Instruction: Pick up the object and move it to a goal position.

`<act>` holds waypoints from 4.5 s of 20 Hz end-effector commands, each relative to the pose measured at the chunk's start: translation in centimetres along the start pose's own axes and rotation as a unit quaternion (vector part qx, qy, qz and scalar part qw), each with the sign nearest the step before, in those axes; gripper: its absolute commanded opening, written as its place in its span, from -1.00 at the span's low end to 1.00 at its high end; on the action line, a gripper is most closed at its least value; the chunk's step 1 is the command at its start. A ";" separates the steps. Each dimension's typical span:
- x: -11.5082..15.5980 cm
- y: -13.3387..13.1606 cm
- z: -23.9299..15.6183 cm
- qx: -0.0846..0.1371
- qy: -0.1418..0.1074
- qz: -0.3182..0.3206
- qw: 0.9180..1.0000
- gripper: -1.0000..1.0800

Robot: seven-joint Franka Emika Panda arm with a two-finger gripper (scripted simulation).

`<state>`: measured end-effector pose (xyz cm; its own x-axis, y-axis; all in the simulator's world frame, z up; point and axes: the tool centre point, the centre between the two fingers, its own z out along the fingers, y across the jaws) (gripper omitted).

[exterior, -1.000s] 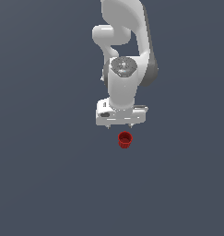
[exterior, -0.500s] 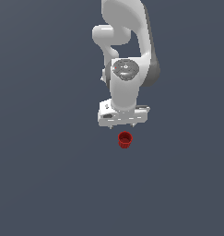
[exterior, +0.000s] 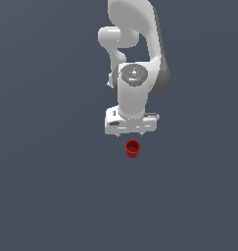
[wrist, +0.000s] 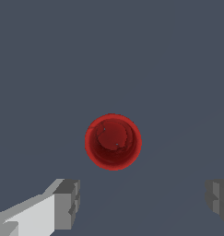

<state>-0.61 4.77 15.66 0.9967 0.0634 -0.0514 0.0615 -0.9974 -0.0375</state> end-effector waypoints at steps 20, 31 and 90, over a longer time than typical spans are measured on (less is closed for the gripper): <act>1.0 -1.5 4.4 -0.009 0.021 0.194 0.981 0.92; 1.3 -1.9 5.8 -0.011 0.029 0.257 0.966 0.92; -2.1 1.8 -5.6 -0.011 0.030 0.262 0.965 -1.00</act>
<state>-2.05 3.03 19.79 0.8926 -0.4508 -0.0010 -0.4508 -0.8926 -0.0006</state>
